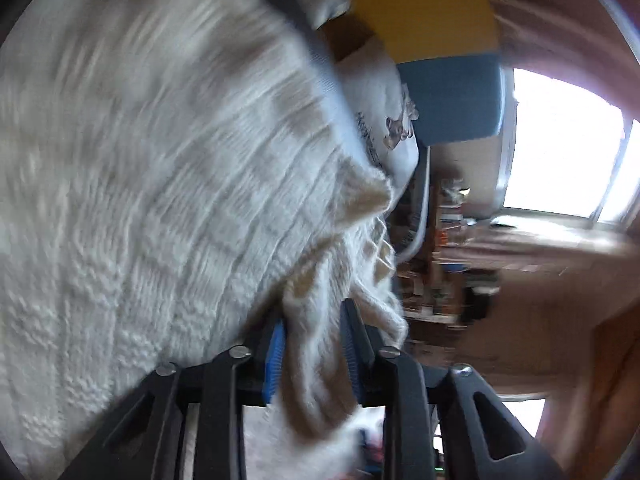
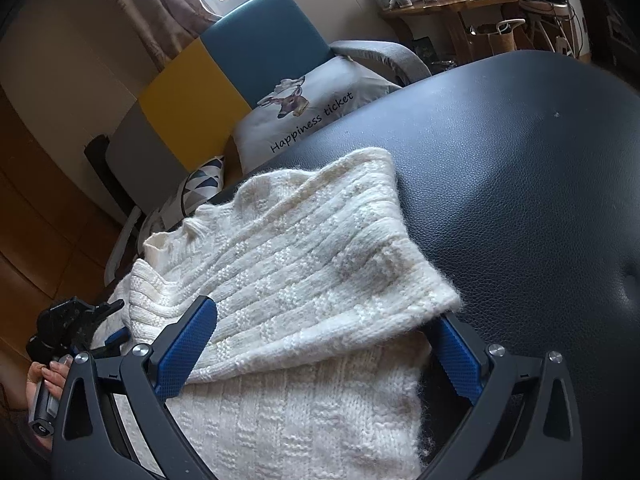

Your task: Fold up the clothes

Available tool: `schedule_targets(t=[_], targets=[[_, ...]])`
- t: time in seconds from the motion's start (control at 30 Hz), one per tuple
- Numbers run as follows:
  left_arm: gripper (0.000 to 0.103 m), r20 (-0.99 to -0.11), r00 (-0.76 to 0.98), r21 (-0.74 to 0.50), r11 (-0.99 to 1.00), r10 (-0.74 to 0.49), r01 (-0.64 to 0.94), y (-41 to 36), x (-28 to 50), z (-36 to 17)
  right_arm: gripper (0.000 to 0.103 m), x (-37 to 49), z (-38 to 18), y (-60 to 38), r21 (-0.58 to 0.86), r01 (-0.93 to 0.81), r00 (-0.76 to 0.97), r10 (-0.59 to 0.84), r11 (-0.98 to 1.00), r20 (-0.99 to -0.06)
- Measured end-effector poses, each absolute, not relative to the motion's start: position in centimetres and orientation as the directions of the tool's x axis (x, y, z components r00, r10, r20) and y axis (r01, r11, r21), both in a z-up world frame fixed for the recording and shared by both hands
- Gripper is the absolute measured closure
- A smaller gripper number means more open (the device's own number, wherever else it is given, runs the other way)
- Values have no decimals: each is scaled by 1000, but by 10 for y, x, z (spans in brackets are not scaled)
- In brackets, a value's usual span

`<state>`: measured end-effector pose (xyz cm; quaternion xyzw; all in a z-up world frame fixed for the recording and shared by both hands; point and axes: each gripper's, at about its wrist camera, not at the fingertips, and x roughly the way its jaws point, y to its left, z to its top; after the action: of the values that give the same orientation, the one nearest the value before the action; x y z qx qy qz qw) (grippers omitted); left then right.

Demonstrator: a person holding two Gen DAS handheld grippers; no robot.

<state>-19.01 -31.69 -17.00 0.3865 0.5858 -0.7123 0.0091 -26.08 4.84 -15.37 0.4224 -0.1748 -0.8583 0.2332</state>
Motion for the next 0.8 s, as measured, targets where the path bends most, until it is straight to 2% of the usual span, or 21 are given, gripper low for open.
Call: schedule_targets(t=[0.03,0.17,0.23,0.33,0.4,0.5,0.57,0.77,0.8], targets=[[97,-565,-699,-824,-337,438,455,-315,-191,-167,0,-261,-154,48,494,253,-535,-546,-832,-645],[97,-534,-770,-811,-469,349,350,-311,-179,-129,0,-260,-153,47,491,257,-535,-545,-833,-645],[97,-539,-797,-741,-603,272,295,-306,-163,-100,0,-260,-153,47,490,259,-535,-546,-832,-645],[97,-586,-781,-675,-663,215,324,-314,-151,-101,0,-260,-153,46,482,261,-533,-541,-837,-650],[97,-642,-734,-660,-645,220,384,-323,-147,-124,0,-260,-153,44,473,264,-532,-536,-840,-655],[97,-683,-687,-652,-631,248,421,-325,-138,-150,0,-260,-153,42,465,266,-530,-531,-845,-661],[97,-671,-694,-667,-620,259,414,-324,-132,-154,0,-261,-153,42,464,265,-530,-530,-845,-662],[97,-563,-796,-652,-712,224,261,-313,-134,-101,0,-260,-153,42,457,268,-532,-526,-848,-664],[97,-573,-790,-623,-743,218,247,-309,-138,-95,0,-260,-153,42,456,268,-532,-525,-849,-664]])
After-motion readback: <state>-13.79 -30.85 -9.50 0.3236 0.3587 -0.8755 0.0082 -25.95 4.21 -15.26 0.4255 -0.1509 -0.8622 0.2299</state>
